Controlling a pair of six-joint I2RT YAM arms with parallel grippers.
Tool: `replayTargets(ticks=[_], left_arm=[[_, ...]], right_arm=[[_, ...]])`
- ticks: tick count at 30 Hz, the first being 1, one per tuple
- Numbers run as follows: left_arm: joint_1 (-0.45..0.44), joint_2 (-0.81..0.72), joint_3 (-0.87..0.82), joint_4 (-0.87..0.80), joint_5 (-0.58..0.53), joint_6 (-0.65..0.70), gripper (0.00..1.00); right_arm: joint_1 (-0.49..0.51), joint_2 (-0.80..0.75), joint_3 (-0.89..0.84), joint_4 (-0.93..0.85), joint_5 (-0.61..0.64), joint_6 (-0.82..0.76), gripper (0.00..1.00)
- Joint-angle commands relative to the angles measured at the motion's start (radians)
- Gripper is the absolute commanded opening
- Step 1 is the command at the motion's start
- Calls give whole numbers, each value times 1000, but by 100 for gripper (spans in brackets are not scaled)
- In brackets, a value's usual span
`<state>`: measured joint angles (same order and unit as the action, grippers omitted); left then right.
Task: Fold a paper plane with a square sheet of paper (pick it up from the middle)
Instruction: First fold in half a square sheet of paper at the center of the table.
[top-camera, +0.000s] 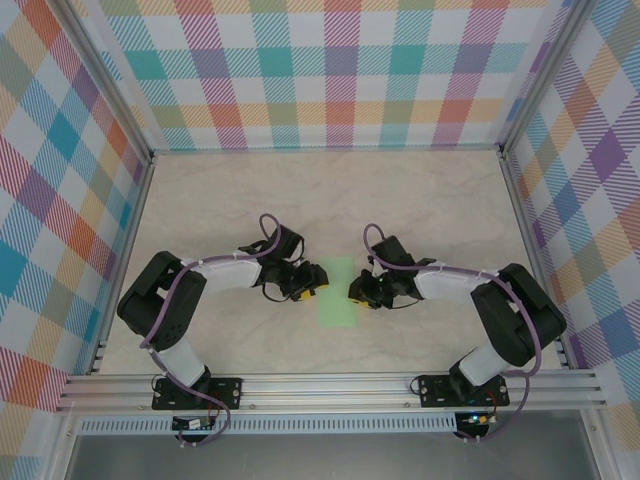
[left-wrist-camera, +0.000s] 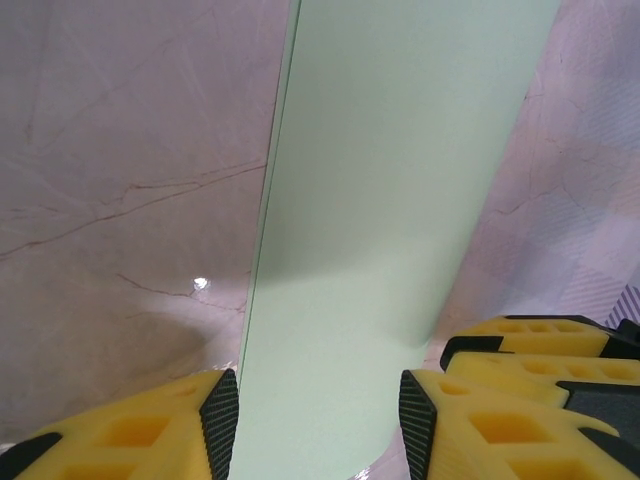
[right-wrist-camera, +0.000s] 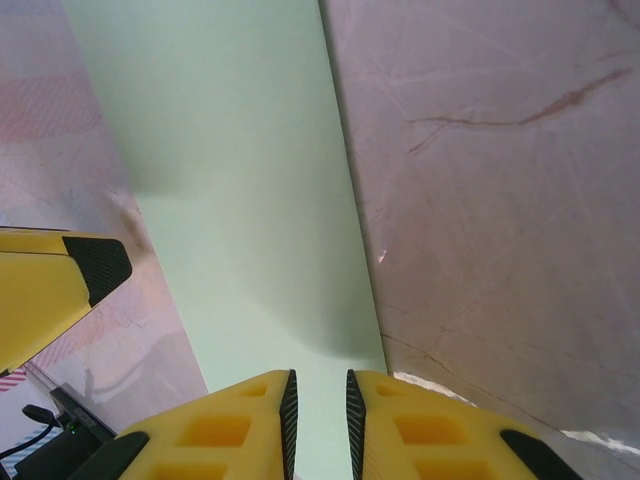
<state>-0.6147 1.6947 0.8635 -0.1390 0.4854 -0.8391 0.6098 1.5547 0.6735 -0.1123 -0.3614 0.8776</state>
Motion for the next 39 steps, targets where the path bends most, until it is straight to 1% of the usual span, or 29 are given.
replayTargets(ticks=[1, 5, 10, 13, 20, 23, 27, 29, 34, 39], left_arm=[[-7, 12, 31, -14, 14, 23, 48], [-7, 16, 32, -13, 21, 23, 49], [-8, 23, 39, -31, 14, 31, 51], [-11, 29, 42, -31, 19, 29, 51], [-23, 36, 59, -71, -10, 33, 53], [-35, 11, 58, -110, -51, 34, 55], [-49, -40, 38, -130, -80, 20, 57], [-60, -73, 11, -131, -84, 2, 57], [-83, -149, -93, -45, -38, -68, 56], [-108, -189, -152, -45, -66, -98, 54]], right_arm=[[5, 46, 14, 10, -22, -19, 24], [5, 89, -1, -32, 15, -29, 22], [5, 88, -55, -42, 62, 7, 20], [5, 82, -85, 0, 56, 29, 19], [5, 106, -77, -1, 52, 26, 18], [5, 111, -75, -1, 50, 25, 18], [5, 114, -76, -3, 52, 25, 18], [5, 115, -75, -7, 52, 27, 18], [5, 117, -75, -6, 55, 25, 18], [5, 117, -77, -5, 55, 27, 17]])
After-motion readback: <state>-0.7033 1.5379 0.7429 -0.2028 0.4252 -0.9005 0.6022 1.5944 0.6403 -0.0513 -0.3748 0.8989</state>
